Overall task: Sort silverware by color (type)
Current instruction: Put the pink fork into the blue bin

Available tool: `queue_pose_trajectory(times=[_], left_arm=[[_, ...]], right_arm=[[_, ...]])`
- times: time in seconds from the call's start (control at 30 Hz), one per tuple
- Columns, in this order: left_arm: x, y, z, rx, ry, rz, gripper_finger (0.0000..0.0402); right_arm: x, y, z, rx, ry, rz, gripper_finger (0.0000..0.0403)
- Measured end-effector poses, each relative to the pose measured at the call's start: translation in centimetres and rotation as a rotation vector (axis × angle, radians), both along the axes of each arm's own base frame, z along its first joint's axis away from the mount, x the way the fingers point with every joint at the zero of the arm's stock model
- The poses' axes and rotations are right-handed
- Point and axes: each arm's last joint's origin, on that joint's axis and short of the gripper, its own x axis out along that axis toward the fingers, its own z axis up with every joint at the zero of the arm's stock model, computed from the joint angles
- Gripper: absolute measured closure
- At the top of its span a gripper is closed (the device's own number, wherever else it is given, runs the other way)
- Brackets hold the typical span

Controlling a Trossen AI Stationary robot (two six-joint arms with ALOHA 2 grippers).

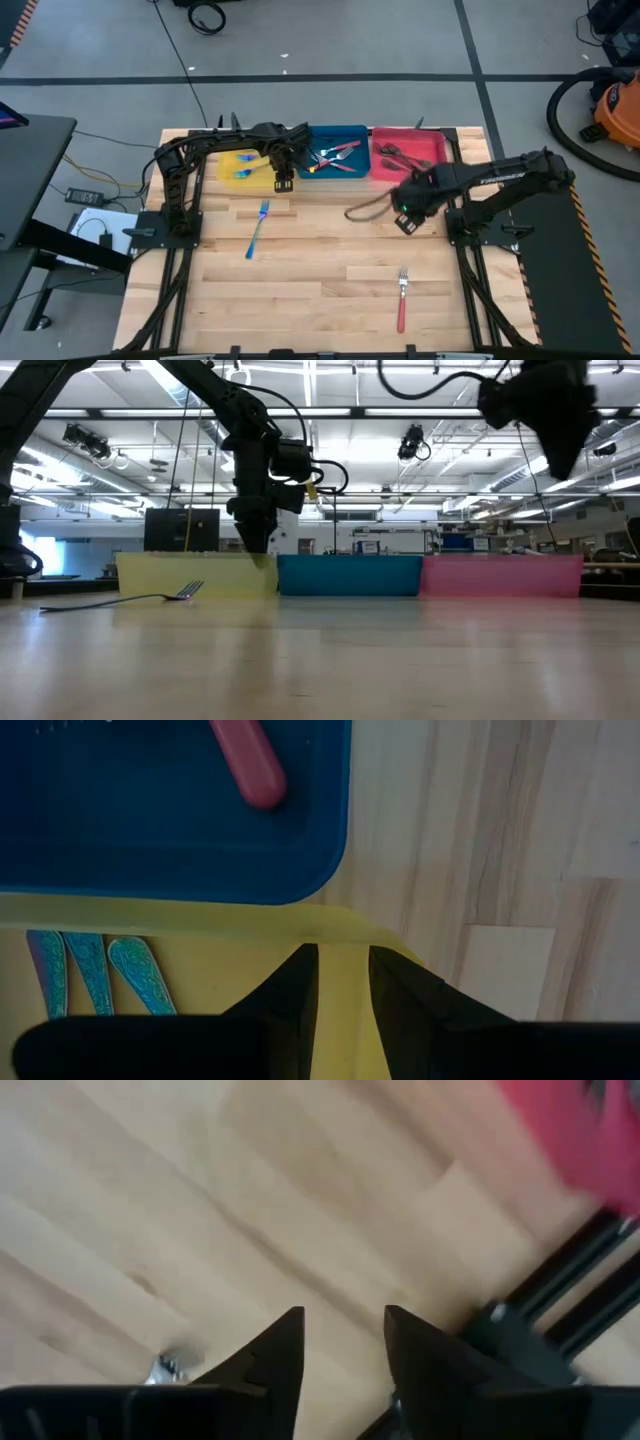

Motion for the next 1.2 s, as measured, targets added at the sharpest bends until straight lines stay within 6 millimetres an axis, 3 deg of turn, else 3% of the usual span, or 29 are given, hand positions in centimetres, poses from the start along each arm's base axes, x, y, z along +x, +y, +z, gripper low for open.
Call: queue_pose_trajectory(times=[0.23,0.57,0.93,1.2], left_arm=[[0.0,0.0,0.0,0.003,-0.004,-0.002,0.031],[0.2,-0.2,0.0,0.003,-0.005,-0.004,0.031],[0.6,-0.9,0.0,0.006,-0.015,-0.021,0.031],[0.9,-1.0,0.0,0.014,-0.03,-0.027,0.031]], right_arm=[[-1.3,4.3,-2.7,0.033,-0.027,-0.065,0.0241],[-2.3,9.7,-7.5,0.124,-0.264,-0.048,0.0241],[-4.7,11.5,-10.7,0.081,-0.385,-0.125,0.0242],[-5.8,11.4,-13.0,0.091,-0.426,-0.164,0.0242]])
